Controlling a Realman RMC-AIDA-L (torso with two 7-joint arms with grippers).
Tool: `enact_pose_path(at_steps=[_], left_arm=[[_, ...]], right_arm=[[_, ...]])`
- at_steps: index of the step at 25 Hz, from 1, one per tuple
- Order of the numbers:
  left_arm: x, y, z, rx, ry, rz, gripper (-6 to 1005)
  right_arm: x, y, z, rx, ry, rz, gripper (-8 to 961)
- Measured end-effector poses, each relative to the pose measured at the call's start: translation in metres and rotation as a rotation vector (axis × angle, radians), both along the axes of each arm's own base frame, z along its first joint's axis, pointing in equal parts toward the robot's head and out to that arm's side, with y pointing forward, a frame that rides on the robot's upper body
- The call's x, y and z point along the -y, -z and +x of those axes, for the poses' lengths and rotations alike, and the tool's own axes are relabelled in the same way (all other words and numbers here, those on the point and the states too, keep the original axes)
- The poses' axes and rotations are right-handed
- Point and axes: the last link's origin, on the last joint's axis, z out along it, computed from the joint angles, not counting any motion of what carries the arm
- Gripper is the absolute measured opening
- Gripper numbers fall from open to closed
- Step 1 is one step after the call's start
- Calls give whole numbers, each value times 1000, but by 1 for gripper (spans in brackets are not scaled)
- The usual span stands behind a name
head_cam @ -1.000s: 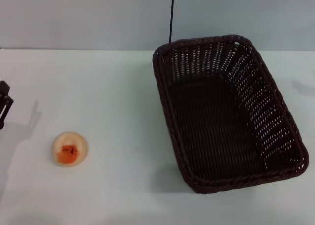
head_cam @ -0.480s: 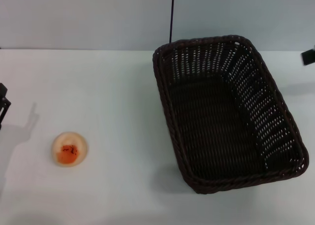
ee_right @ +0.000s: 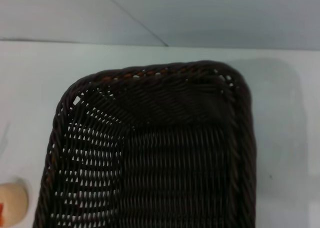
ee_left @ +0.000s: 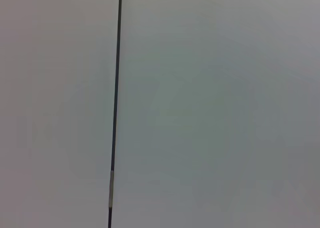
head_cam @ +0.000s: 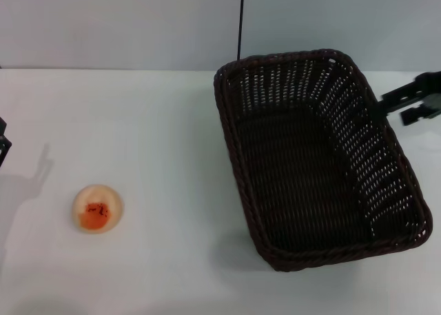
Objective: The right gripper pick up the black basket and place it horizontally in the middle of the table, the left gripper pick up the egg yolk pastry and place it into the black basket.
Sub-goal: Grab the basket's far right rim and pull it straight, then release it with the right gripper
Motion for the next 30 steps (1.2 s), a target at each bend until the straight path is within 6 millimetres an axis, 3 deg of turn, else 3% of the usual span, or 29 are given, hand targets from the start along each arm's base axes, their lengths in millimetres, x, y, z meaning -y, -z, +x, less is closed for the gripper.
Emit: enact_pose_path(at_steps=[9,19,25,30], left_arm=[[1,-2,-3,-17,-6,-4,812],[3,-3,-5,-18,-15,1,809],[6,-4,-7,-21,-25,6,807],[7,-6,-7,-24,-20,14,806]], right_arm=[[-7,38,2,99,1,-6,819],[-10,54,-6,99,-30,7,811],[-10,56,-6,114,-40,6,606],[-11,56,-10,145,-79,-8,358]])
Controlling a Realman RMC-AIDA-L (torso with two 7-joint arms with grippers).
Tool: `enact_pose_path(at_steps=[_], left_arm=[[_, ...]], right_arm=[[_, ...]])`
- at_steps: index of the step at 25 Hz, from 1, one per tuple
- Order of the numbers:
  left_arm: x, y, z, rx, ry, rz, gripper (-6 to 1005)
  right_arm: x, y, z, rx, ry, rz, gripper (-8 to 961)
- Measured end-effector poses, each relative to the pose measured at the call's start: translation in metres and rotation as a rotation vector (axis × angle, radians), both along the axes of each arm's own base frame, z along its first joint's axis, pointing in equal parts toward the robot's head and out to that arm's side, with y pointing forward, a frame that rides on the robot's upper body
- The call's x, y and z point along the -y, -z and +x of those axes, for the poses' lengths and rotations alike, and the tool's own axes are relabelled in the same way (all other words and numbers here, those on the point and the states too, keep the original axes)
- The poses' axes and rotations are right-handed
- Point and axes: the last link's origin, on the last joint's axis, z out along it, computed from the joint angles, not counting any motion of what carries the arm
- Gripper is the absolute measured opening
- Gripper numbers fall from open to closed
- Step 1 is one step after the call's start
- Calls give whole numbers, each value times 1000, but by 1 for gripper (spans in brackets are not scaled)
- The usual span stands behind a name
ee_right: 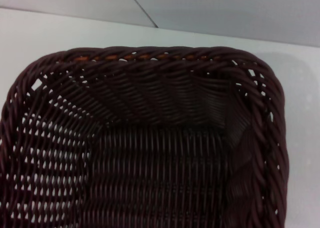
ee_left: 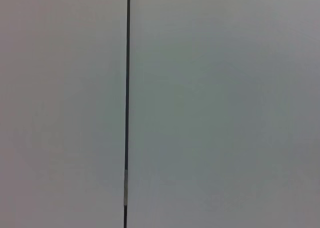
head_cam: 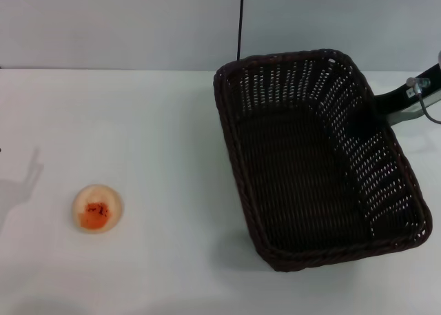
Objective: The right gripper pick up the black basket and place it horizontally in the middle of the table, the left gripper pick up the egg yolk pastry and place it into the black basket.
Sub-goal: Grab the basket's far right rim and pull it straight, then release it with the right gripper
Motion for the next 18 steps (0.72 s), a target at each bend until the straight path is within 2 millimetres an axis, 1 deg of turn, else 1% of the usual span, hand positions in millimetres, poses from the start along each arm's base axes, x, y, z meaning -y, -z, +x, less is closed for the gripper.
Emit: enact_pose_path(at_steps=[2,3,4,5,6,7,8,9,10,11,13,14,17,18], left_arm=[[1,-1,0,-4,4,3,805],[1,-2,0,-5,7,6,805],[1,-2,0,-5,7,6,805],[2,-2,0,-6,9,8,805],[3,-2,0,-7,11,8,804],[3,-2,0,-7,11,8,804],[5,-2,1,-9,16,8,804],[5,-2,1,-9,16,8,804],[6,-2,1,-10,17,7,803],[8,-3,1,-10,18,9,803],[15,-4,1,-8,24,22,802],[15,-4,1,-8,24,22,802],[25,-5,2,-1,35,39,801],[33,-6,4,4,53,46,801]], right_arm=[[0,-1,-2,9,-19,-7,319],[0,0,-9,23,-67,-28,299],[0,0,-9,23,-67,-28,279],[1,0,-14,28,-97,-44,260],[0,0,-24,38,-158,-72,240],[0,0,-24,38,-158,-72,220],[1,1,-34,42,-233,-116,200],[1,1,-34,42,-233,-116,181],[0,3,-45,43,-314,-155,161],[0,3,-45,43,-314,-155,157],[-4,3,-59,50,-422,-186,149],[-4,3,-59,50,-422,-186,146],[-9,2,-72,67,-565,-212,139],[-10,3,-80,76,-658,-232,141]])
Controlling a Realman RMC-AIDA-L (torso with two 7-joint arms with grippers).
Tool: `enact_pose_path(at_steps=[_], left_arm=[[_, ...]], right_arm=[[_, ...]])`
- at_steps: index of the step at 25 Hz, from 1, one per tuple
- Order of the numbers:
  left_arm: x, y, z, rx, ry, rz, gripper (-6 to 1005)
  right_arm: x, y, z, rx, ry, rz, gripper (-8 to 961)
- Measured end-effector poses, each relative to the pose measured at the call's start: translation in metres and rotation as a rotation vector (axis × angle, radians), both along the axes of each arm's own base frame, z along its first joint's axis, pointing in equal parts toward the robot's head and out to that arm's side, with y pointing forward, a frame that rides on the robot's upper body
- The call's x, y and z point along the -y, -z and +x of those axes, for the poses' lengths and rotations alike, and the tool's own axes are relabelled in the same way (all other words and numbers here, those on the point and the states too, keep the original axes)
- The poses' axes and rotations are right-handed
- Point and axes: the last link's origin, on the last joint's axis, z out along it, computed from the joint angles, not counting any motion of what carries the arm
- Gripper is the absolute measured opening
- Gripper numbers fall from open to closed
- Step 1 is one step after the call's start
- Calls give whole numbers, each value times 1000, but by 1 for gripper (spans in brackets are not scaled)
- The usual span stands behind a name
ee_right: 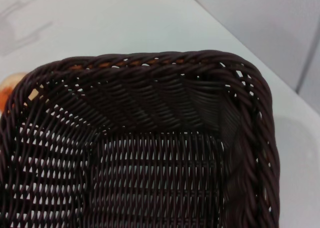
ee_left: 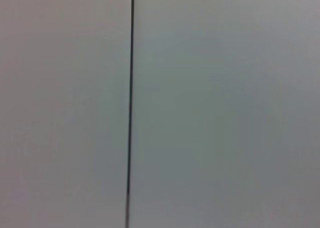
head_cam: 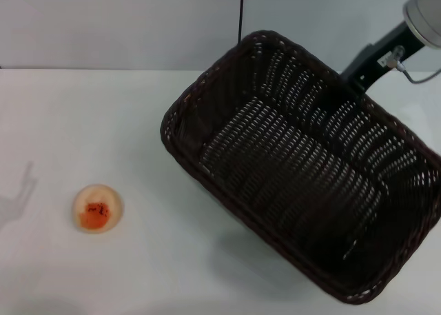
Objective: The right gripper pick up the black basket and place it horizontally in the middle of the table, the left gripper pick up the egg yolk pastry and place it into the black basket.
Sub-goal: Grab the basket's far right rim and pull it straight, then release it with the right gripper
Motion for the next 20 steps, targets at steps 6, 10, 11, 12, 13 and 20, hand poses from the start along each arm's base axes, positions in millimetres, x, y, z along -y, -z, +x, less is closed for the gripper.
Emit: enact_pose_path(at_steps=[6,10,11,12,13,20], left_arm=[[16,2,7,9,58,-14,800],[28,7,14,21,98,-40,798],[31,8,15,23,109,-50,798],[33,10,16,27,116,-61,798],[35,11,17,30,121,-68,798],[49,17,19,53,124,-96,796]], right_arm=[[-2,7,-21,23,-226,-80,149],[2,23,-34,72,-417,-166,154],[2,23,-34,72,-417,-166,156],[5,31,-39,69,-479,-190,157],[5,31,-39,69,-479,-190,158],[10,59,-52,45,-619,-210,168]])
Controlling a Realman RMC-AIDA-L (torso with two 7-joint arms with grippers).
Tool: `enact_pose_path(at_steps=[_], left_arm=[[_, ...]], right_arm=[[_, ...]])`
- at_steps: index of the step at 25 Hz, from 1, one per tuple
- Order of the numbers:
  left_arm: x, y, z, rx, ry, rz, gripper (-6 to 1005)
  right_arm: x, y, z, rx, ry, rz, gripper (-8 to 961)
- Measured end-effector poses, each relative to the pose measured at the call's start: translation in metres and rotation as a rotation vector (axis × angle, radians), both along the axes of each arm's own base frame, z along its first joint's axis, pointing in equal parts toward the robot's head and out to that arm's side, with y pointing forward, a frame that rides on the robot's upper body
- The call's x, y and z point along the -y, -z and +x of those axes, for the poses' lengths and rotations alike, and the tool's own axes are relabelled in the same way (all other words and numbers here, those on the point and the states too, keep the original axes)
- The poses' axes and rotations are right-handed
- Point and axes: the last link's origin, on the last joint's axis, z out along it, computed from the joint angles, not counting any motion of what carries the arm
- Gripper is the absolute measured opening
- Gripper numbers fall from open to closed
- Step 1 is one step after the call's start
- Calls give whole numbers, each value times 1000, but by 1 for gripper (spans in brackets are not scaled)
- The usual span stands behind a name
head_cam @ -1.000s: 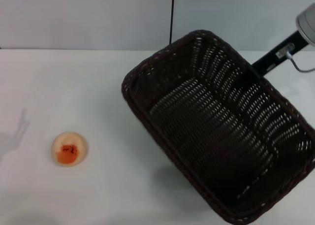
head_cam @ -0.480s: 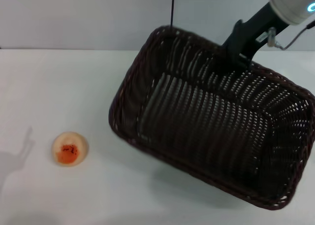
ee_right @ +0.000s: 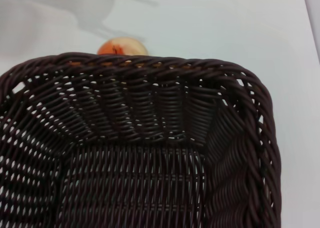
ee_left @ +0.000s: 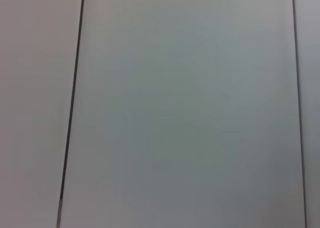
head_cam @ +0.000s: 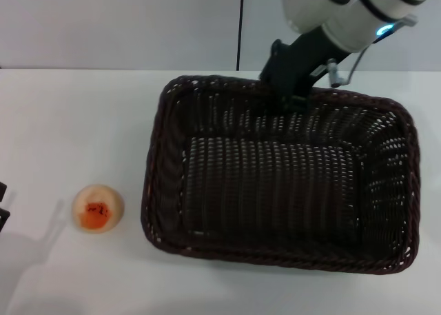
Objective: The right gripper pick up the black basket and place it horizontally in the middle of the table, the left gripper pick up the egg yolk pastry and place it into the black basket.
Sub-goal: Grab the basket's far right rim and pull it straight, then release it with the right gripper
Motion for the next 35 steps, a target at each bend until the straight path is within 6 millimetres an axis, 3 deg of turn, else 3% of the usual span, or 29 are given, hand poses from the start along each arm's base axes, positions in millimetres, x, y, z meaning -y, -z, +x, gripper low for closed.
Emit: enact_pose_path(at_steps=[15,27,35], left_arm=[[-3,-1,-4,2,-29,12,792],[-6,-1,-7,-7,-47,2,789],[-6,0,-8,-8,-50,-1,787]], right_arm=[[17,18,3,3,-64,2,188],[23,17,7,-7,-71,41,603],[29,23,6,20,-124,132,722]])
